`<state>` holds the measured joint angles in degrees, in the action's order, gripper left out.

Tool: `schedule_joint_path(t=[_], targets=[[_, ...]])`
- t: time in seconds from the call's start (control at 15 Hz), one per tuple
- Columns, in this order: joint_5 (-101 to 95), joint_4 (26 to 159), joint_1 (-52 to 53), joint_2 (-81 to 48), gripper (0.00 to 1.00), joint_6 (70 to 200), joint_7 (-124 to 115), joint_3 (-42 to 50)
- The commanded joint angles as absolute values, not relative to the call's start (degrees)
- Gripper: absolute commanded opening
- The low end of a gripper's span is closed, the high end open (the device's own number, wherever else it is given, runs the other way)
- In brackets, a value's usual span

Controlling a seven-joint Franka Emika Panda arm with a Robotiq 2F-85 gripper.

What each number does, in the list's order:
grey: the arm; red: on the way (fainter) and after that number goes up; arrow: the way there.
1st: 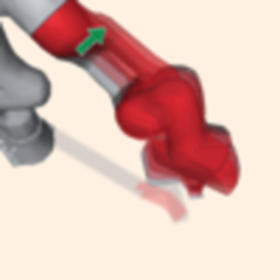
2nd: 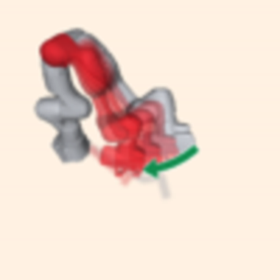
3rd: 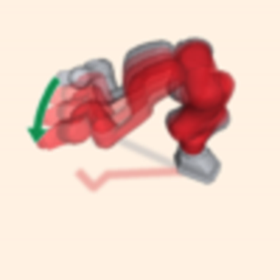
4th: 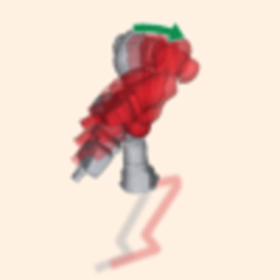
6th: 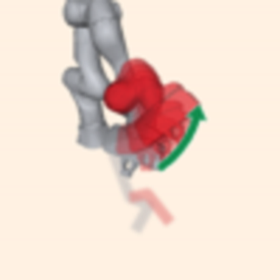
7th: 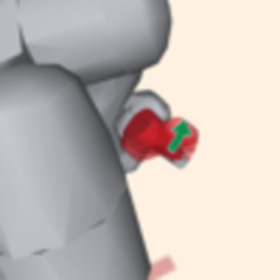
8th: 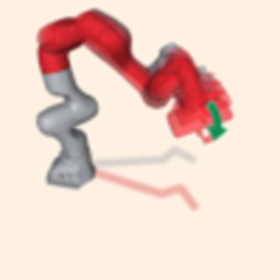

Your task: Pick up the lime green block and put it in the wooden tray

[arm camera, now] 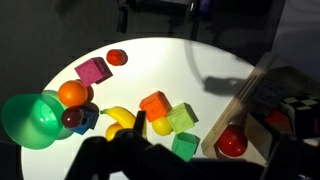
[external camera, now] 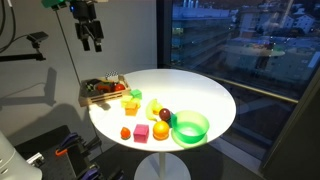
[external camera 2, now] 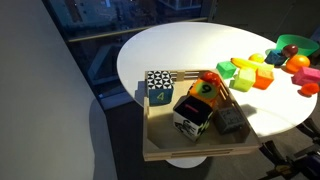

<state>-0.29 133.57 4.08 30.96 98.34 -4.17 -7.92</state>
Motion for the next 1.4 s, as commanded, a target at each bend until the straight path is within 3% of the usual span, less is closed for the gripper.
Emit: schedule_joint_path(t=[0.0,0.8,1.33], targets=[[-1.2,130.0,4.0,24.7,1.0,98.3,-2.2,-6.4],[-0.7,129.8,3.5,12.3,1.0,115.4,1.8,-3.2],[-0.6,130.8,3.7,12.2,1.0,115.8,0.6,-3.4]])
